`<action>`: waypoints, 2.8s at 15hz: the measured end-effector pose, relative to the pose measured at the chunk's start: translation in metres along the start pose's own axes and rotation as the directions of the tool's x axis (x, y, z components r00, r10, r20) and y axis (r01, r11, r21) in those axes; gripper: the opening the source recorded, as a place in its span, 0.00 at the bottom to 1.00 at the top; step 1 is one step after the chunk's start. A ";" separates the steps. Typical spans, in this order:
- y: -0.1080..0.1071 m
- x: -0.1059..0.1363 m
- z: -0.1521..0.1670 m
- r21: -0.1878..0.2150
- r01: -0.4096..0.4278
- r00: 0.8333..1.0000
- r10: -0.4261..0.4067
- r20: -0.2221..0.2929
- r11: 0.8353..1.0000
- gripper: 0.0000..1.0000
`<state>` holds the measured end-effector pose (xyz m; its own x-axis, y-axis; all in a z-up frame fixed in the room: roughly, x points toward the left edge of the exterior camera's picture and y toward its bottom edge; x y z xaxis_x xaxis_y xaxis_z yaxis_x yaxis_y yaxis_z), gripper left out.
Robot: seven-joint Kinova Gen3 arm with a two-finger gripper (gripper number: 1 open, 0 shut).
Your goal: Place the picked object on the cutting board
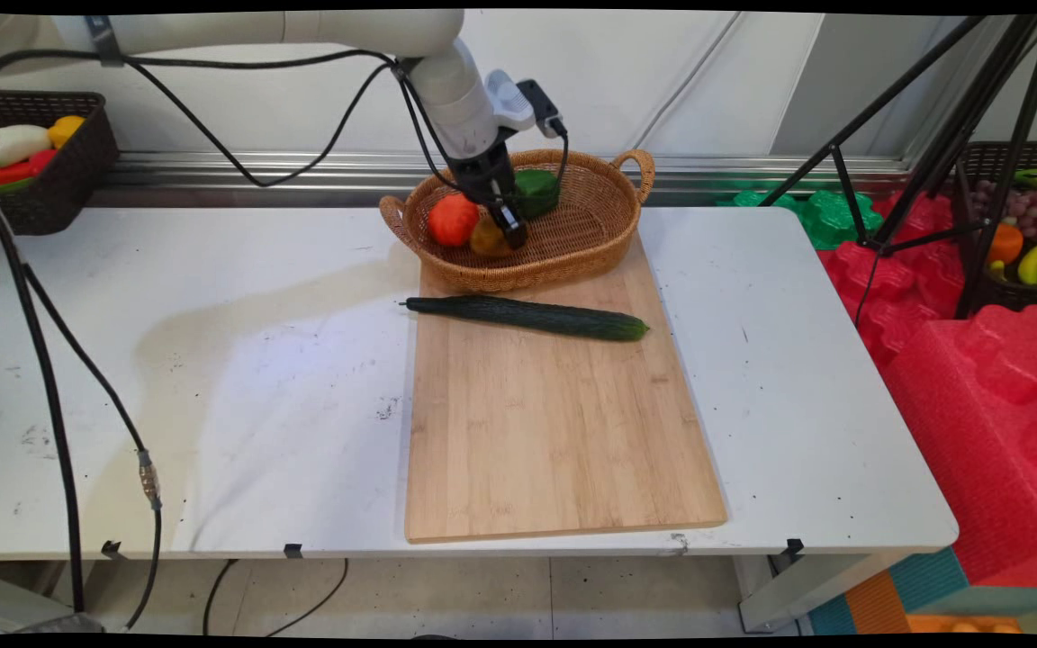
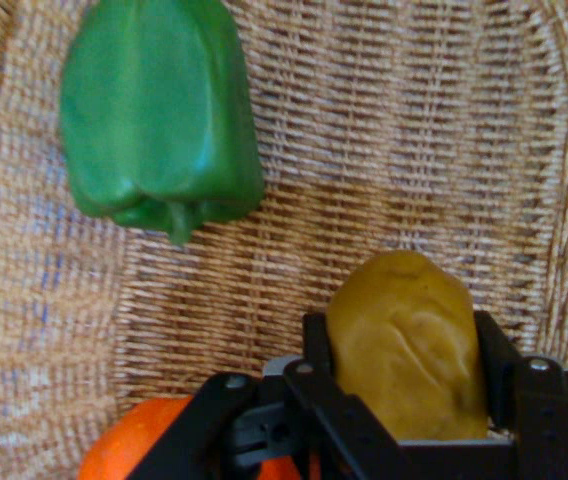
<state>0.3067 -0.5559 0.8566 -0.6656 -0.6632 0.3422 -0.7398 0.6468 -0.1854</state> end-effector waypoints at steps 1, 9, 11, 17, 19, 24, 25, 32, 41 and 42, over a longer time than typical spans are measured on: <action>0.002 0.002 -0.007 0.013 -0.001 1.000 0.001 -0.009 1.000 0.00; 0.051 0.017 -0.095 0.095 -0.063 0.991 0.074 -0.116 0.993 0.00; 0.076 0.015 -0.114 0.087 -0.098 0.985 0.109 -0.134 0.991 0.00; 0.163 0.009 -0.139 0.003 -0.205 0.965 0.202 -0.166 0.979 0.00; 0.183 0.007 -0.138 -0.020 -0.217 0.963 0.210 -0.168 0.976 0.00; 0.234 0.003 -0.118 -0.078 -0.184 0.973 0.170 -0.156 0.980 0.00; 0.242 0.003 -0.112 -0.088 -0.173 0.976 0.158 -0.150 0.981 0.00; 0.276 -0.003 -0.064 -0.130 -0.125 0.988 0.112 -0.105 0.984 0.00; 0.292 -0.010 -0.027 -0.146 -0.118 0.992 0.110 -0.066 0.982 0.00; 0.293 -0.010 -0.025 -0.146 -0.119 0.992 0.110 -0.064 0.982 0.00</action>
<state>0.0995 -0.3503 0.8217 -0.7355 -0.5623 0.3779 -0.6331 0.7691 -0.0879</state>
